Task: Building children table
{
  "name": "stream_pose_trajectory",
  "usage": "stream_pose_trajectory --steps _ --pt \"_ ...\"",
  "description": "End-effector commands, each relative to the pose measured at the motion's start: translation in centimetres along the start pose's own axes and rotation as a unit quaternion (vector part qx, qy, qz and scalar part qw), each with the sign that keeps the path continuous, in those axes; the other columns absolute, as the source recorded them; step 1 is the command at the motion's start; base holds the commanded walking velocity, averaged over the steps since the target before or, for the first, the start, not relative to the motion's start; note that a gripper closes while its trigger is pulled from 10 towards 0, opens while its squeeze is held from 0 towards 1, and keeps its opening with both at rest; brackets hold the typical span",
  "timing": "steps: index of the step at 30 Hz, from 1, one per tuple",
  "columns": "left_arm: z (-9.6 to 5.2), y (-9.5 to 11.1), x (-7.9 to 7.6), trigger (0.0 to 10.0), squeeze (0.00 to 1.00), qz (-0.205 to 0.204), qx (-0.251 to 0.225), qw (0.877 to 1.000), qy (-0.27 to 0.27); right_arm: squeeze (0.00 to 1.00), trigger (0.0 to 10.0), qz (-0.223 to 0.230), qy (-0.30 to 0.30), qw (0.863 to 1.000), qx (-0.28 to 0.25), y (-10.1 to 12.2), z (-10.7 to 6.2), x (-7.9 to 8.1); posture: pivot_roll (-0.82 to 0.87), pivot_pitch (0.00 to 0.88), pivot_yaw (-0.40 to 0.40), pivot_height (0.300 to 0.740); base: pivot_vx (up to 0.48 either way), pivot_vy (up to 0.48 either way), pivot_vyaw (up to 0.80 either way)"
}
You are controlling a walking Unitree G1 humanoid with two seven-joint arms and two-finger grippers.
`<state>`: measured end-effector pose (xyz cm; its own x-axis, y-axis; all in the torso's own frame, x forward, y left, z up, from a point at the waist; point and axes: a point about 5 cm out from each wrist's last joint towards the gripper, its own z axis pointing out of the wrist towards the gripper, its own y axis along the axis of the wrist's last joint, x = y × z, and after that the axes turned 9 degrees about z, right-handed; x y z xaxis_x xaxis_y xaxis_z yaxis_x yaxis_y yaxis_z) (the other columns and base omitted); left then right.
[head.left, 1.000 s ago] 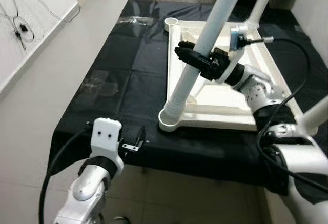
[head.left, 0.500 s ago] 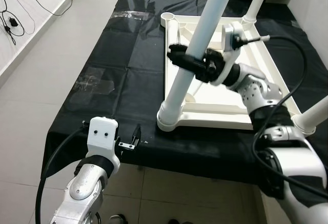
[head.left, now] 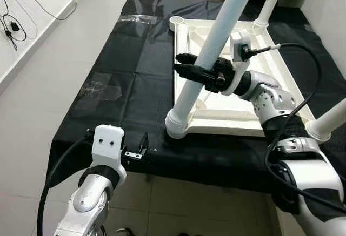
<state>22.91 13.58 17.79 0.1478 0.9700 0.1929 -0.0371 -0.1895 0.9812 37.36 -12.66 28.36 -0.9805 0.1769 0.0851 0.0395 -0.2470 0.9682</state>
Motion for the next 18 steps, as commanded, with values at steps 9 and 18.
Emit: stream_pose_trajectory --steps 9,18 --pt "-0.4 -0.1 -0.2 10.0 0.0 0.005 0.006 1.0 -0.004 0.0 10.0 0.004 -0.034 0.997 0.067 -2.5 -0.5 -0.6 0.13 0.222 -0.086 0.74 0.0 0.0 0.0" --pt "-0.2 -0.1 -0.4 10.0 0.0 0.003 0.004 1.0 -0.005 0.0 10.0 -0.03 -0.029 0.991 0.126 -4.3 1.2 0.0 0.12 0.228 -0.086 0.74 0.0 0.0 0.0"
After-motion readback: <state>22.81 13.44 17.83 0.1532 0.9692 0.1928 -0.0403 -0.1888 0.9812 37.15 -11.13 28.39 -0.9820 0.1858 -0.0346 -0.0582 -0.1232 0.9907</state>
